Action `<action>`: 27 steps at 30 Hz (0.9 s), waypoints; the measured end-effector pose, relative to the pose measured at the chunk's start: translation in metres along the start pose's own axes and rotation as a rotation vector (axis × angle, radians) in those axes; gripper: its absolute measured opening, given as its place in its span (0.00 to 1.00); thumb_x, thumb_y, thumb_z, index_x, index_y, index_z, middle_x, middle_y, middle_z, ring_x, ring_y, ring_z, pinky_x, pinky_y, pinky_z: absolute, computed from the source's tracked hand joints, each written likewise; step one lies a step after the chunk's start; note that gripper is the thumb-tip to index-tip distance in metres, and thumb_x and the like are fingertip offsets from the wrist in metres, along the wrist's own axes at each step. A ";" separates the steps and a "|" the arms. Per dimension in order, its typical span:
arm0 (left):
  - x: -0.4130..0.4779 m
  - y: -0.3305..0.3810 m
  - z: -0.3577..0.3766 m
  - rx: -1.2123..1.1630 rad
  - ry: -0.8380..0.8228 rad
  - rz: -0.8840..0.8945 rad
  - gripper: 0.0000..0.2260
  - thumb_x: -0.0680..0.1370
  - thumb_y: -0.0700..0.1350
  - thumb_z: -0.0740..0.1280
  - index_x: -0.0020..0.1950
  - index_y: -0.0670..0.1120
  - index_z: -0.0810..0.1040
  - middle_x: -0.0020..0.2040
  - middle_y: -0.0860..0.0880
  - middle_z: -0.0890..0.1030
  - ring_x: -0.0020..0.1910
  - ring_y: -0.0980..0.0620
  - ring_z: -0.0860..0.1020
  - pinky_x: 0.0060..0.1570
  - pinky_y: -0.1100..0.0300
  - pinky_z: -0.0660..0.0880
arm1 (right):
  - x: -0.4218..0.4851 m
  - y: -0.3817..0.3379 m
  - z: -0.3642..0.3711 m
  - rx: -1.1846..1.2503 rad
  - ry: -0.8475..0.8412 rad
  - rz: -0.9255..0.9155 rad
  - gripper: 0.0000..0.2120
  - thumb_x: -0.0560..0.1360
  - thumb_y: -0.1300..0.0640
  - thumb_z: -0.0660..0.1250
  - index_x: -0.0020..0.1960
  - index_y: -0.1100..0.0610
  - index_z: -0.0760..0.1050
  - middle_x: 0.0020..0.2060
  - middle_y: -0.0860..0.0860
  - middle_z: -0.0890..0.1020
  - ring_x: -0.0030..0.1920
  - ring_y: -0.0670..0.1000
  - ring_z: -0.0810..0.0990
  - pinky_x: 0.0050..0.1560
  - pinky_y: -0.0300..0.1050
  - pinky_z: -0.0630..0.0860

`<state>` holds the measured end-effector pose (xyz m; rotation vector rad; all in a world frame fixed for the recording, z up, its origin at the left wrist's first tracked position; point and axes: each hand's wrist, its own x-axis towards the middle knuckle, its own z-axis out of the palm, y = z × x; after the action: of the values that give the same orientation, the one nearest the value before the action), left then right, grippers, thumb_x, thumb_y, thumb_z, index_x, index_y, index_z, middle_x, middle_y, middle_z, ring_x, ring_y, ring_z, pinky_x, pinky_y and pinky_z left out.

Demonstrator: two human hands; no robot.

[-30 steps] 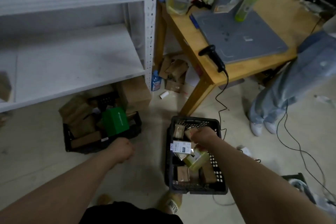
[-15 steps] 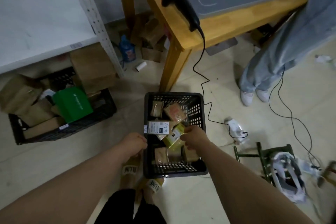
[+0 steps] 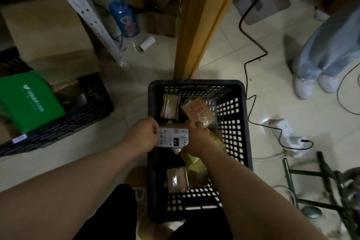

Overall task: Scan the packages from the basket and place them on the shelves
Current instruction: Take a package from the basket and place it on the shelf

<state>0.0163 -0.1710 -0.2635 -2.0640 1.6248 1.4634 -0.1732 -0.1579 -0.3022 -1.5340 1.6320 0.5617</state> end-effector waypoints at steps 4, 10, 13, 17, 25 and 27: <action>0.036 -0.020 0.014 -0.034 0.089 0.044 0.09 0.78 0.37 0.65 0.54 0.50 0.73 0.43 0.54 0.77 0.48 0.50 0.79 0.49 0.53 0.78 | 0.045 0.004 0.036 -0.210 -0.060 -0.053 0.48 0.71 0.52 0.75 0.80 0.47 0.47 0.75 0.59 0.57 0.77 0.69 0.52 0.67 0.68 0.71; 0.053 -0.035 0.020 -0.086 0.108 0.021 0.09 0.78 0.37 0.64 0.53 0.50 0.76 0.46 0.51 0.81 0.47 0.50 0.80 0.52 0.53 0.78 | 0.060 0.007 0.046 -0.241 -0.016 -0.058 0.50 0.70 0.50 0.77 0.80 0.48 0.47 0.71 0.58 0.63 0.72 0.66 0.61 0.60 0.59 0.76; 0.039 -0.034 0.011 -0.174 0.073 -0.058 0.08 0.78 0.37 0.65 0.53 0.48 0.76 0.47 0.49 0.80 0.51 0.47 0.80 0.53 0.56 0.76 | 0.042 0.010 0.026 0.158 -0.036 0.096 0.53 0.65 0.45 0.80 0.79 0.46 0.49 0.72 0.56 0.65 0.71 0.62 0.65 0.65 0.60 0.74; -0.005 -0.004 -0.020 -0.396 -0.059 -0.180 0.09 0.77 0.43 0.71 0.54 0.42 0.76 0.47 0.48 0.79 0.48 0.50 0.79 0.46 0.57 0.76 | 0.001 0.010 -0.015 0.613 -0.141 0.117 0.64 0.48 0.38 0.81 0.75 0.36 0.47 0.66 0.51 0.74 0.66 0.57 0.75 0.64 0.63 0.76; -0.139 0.091 -0.128 -0.938 -0.126 -0.208 0.10 0.75 0.43 0.74 0.53 0.53 0.77 0.51 0.52 0.81 0.47 0.54 0.77 0.36 0.57 0.72 | -0.158 -0.069 -0.147 0.769 -0.047 -0.118 0.45 0.68 0.60 0.80 0.75 0.54 0.56 0.56 0.43 0.73 0.63 0.51 0.75 0.59 0.51 0.80; -0.174 0.105 -0.158 -1.003 -0.087 -0.209 0.13 0.73 0.45 0.76 0.54 0.52 0.78 0.52 0.51 0.82 0.51 0.50 0.78 0.46 0.52 0.72 | -0.194 -0.093 -0.173 0.779 -0.047 -0.158 0.48 0.67 0.56 0.81 0.77 0.52 0.54 0.61 0.47 0.73 0.64 0.53 0.76 0.58 0.53 0.82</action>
<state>0.0350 -0.1941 -0.0081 -2.3934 0.5969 2.5414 -0.1395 -0.1908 -0.0299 -1.0312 1.4268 -0.1307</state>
